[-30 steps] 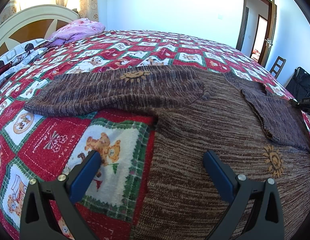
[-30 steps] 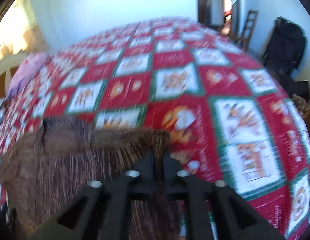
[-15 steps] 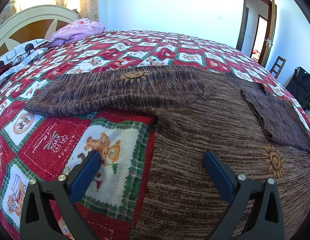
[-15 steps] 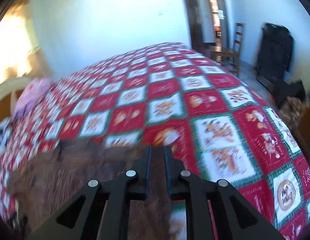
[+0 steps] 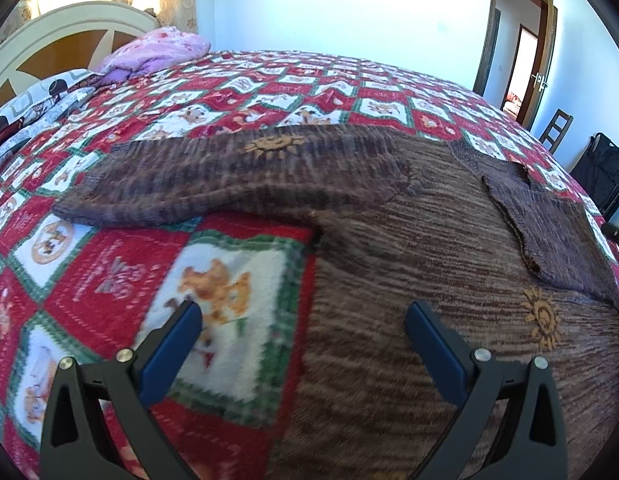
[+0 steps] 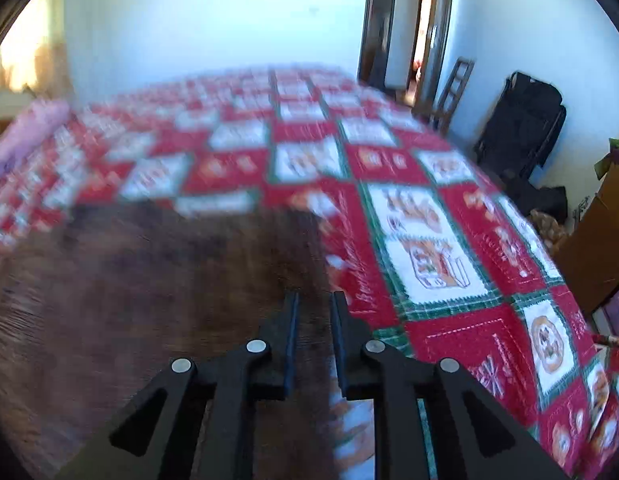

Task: Fold small clothes

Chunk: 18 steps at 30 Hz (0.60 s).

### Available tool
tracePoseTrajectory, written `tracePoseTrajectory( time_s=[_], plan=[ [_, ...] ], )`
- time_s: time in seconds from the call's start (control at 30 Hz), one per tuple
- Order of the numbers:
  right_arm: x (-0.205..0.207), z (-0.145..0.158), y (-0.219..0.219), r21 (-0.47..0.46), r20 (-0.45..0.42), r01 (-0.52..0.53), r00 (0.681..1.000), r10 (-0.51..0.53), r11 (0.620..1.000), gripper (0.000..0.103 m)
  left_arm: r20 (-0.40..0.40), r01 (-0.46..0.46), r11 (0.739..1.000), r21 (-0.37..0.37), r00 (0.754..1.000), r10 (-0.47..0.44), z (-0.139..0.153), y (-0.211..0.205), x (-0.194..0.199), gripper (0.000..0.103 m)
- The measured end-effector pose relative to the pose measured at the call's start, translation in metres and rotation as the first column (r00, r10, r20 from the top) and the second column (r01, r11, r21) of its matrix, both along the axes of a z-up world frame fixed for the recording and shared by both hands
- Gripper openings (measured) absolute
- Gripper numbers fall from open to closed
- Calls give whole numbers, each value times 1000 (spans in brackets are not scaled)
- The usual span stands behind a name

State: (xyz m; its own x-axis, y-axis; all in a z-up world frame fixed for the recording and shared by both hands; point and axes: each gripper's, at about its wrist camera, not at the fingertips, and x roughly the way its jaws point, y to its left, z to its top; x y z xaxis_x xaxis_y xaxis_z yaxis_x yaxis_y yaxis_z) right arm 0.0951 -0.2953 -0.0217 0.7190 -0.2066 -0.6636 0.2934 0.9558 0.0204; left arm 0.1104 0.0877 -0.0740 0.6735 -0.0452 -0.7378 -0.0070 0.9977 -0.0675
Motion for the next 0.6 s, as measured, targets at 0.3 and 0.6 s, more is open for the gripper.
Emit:
tracePoseTrajectory(
  time_s=[0.3, 0.6],
  plan=[
    [-4, -29, 114, -14, -45, -270, 962, 269, 963, 44, 64, -312, 948, -65, 947, 316, 40, 123, 15, 103],
    [-2, -42, 102, 83, -57, -256, 964, 261, 963, 45, -96, -472, 806, -358, 877, 471, 2, 193, 60, 68]
  ],
)
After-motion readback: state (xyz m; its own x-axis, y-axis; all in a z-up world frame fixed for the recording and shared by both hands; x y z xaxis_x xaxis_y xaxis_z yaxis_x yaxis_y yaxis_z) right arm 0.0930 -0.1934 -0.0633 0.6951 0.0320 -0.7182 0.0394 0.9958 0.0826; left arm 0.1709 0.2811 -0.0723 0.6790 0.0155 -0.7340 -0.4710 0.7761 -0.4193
